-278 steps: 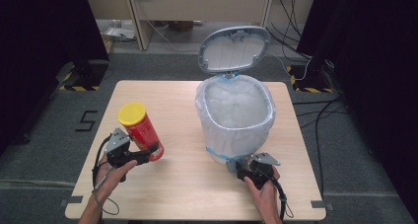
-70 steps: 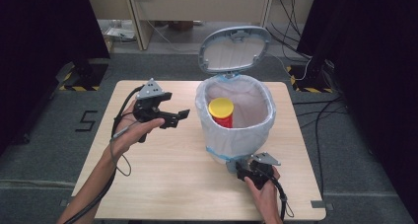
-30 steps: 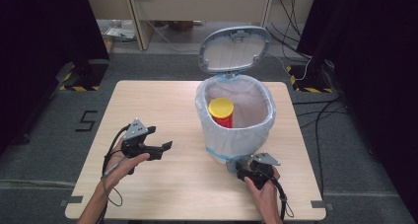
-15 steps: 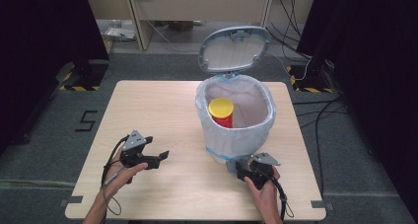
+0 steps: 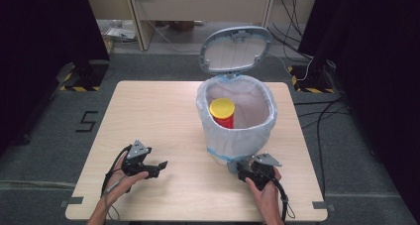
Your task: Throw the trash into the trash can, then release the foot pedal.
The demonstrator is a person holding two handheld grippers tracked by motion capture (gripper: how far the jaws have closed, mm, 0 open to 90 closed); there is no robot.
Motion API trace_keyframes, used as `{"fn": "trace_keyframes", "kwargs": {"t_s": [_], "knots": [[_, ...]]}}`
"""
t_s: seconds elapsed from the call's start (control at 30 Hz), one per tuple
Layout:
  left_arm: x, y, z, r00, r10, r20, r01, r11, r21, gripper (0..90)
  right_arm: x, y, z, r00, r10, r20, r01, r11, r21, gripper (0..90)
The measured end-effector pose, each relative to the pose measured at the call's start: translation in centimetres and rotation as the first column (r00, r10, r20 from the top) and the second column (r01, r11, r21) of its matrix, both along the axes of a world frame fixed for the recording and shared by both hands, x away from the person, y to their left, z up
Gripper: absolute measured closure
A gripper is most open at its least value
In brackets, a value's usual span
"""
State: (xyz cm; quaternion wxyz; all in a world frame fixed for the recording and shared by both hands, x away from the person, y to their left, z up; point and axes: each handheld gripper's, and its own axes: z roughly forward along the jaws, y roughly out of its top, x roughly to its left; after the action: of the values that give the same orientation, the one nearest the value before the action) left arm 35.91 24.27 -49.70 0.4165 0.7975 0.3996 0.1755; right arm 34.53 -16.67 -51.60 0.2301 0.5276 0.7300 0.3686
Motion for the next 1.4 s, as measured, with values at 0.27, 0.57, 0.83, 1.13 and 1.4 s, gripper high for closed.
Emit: {"fn": "trace_keyframes", "kwargs": {"t_s": [0.27, 0.57, 0.83, 1.13, 1.4], "knots": [[-0.2, 0.0, -1.2, 0.9995, 0.006, -0.030, -0.005, 0.9996, 0.029, 14.8, 0.0, 0.0, 0.0, 1.0000, -0.002, 0.000, 0.002, 1.000, -0.001, 24.3], [-0.5, -0.1, -2.5, 0.9981, 0.006, -0.062, -0.001, 0.9971, 0.077, 14.9, -0.1, 0.1, 0.0, 1.0000, -0.002, 0.008, 0.002, 1.000, -0.012, 24.3], [-0.5, 0.1, -2.7, 0.9987, 0.016, -0.048, -0.012, 0.9963, 0.085, 14.0, -0.1, 0.1, 0.0, 0.9999, -0.003, 0.010, 0.003, 1.000, -0.011, 24.3], [-0.4, 0.1, -2.7, 0.9987, 0.010, -0.050, -0.006, 0.9964, 0.085, 12.2, -0.1, 0.1, 0.0, 0.9999, -0.004, 0.010, 0.004, 1.000, -0.012, 24.3], [-0.4, 0.0, -2.8, 0.9987, 0.011, -0.050, -0.006, 0.9964, 0.084, 12.1, -0.1, 0.1, 0.0, 0.9999, -0.003, 0.011, 0.004, 1.000, -0.013, 24.3]]}}
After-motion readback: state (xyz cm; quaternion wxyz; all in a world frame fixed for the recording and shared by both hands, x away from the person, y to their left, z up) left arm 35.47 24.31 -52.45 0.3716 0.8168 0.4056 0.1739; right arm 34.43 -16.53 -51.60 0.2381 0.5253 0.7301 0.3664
